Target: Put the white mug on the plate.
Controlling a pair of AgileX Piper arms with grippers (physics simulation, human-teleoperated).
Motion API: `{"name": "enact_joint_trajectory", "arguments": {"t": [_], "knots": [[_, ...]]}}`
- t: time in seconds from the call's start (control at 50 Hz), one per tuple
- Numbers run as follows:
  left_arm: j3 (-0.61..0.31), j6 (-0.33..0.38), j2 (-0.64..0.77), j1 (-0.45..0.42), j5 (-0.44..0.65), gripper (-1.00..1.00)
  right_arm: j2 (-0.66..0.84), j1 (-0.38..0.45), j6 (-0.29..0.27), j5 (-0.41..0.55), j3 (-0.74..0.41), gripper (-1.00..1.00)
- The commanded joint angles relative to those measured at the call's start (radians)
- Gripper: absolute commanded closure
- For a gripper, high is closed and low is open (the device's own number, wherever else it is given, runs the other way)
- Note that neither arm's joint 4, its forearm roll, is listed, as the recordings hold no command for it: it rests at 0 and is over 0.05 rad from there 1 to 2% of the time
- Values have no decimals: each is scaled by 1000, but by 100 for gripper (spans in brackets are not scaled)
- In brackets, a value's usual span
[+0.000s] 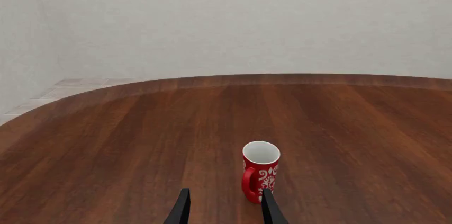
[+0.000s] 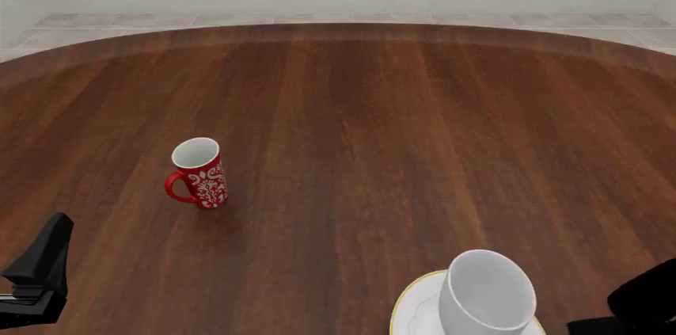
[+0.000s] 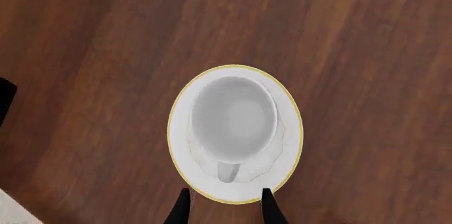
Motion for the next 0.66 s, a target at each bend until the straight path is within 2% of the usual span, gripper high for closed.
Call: {"name": "enact_joint_trajectory", "arguments": {"t": [0.02, 0.06, 0.24, 0.44, 0.66], "knots": [[0, 0, 0, 0, 0, -100, -74, 15, -9, 133, -104, -100], [0, 0, 0, 0, 0, -100, -82, 29, 5, 150, -121, -100], [0, 0, 0, 0, 0, -100, -126, 41, 0, 222, -202, -100], [0, 0, 0, 0, 0, -100, -156, 83, 31, 227, -253, -100], [0, 0, 0, 0, 0, -100, -174, 85, 22, 227, -359, -100]]}}
